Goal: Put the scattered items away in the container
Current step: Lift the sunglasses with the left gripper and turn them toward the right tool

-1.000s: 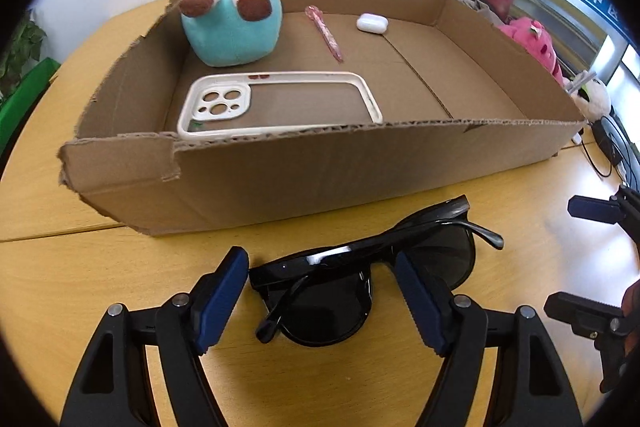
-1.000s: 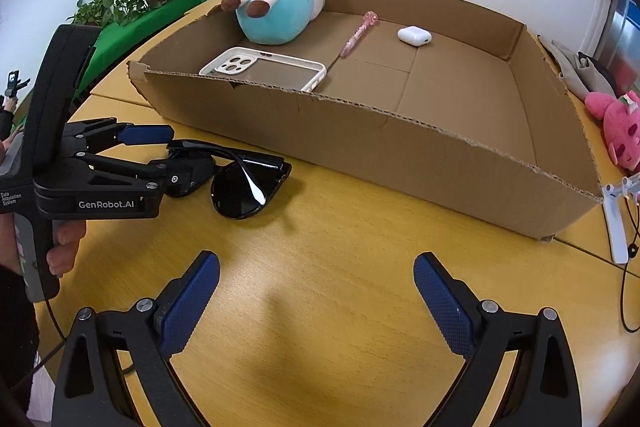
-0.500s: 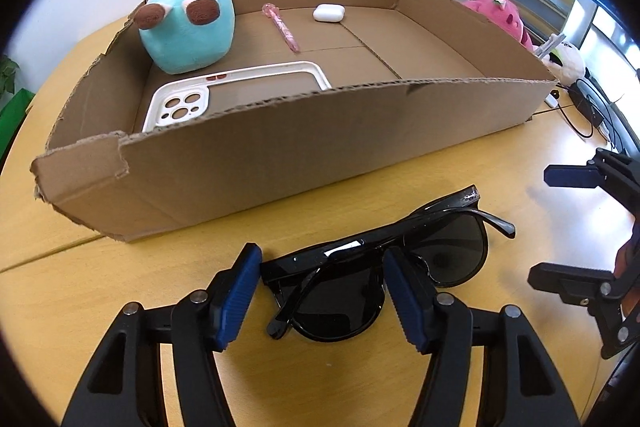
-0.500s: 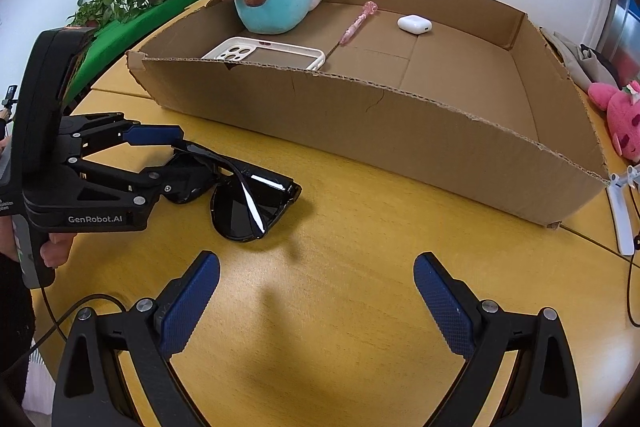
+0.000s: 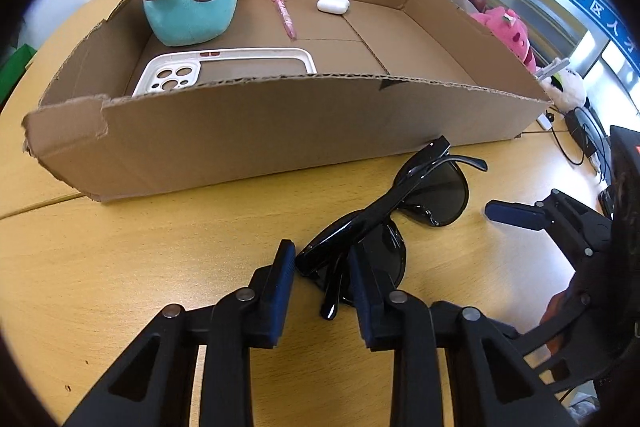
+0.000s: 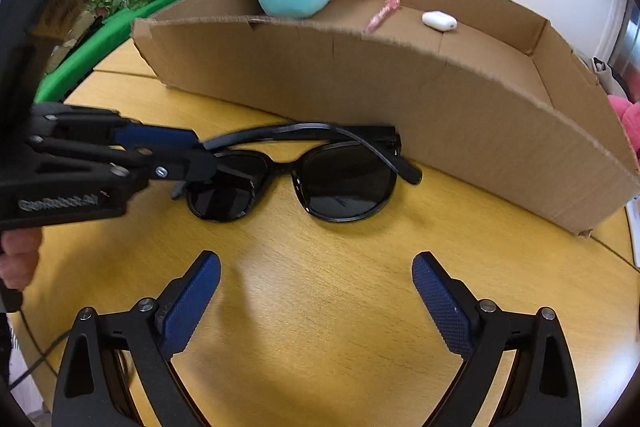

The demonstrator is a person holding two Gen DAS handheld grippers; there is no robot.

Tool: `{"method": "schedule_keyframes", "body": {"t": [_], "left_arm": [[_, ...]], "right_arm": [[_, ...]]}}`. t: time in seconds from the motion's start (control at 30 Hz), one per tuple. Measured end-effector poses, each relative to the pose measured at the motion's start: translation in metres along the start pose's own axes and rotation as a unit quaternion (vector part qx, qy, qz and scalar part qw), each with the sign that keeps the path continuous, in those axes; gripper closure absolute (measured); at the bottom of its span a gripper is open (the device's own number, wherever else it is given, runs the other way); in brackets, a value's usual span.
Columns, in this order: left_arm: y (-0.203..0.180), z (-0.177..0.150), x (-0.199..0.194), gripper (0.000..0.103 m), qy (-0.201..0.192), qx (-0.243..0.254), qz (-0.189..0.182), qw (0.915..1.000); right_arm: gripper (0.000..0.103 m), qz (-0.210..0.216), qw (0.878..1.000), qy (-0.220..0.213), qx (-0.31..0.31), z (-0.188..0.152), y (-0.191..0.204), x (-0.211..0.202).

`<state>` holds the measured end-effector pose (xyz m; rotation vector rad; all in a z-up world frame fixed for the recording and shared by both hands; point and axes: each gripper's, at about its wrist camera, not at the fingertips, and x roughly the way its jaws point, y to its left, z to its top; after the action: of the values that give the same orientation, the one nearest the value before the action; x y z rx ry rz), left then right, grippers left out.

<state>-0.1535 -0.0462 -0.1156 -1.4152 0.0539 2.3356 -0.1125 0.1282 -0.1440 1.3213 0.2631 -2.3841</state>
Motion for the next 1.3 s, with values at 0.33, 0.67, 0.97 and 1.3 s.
{"method": "schedule_keyframes", "body": {"t": [0.33, 0.67, 0.97, 1.3], "left_arm": [[-0.006, 0.002, 0.003, 0.078, 0.008, 0.065, -0.015, 0.9977], [-0.028, -0.016, -0.004, 0.078, 0.023, 0.183, -0.057, 0.9811], [-0.029, -0.017, -0.002, 0.078, 0.029, 0.208, -0.075, 0.9747], [-0.036, -0.017, 0.002, 0.073, 0.021, 0.198, -0.054, 0.9784]], "right_arm": [[0.005, -0.006, 0.999, -0.023, 0.027, 0.003, -0.023, -0.012], [0.005, 0.007, 1.000, -0.022, 0.009, -0.001, -0.036, -0.019], [0.005, 0.025, 0.999, -0.001, -0.031, -0.007, -0.026, -0.010], [0.046, 0.010, 0.999, -0.015, -0.032, -0.011, -0.025, -0.013]]}}
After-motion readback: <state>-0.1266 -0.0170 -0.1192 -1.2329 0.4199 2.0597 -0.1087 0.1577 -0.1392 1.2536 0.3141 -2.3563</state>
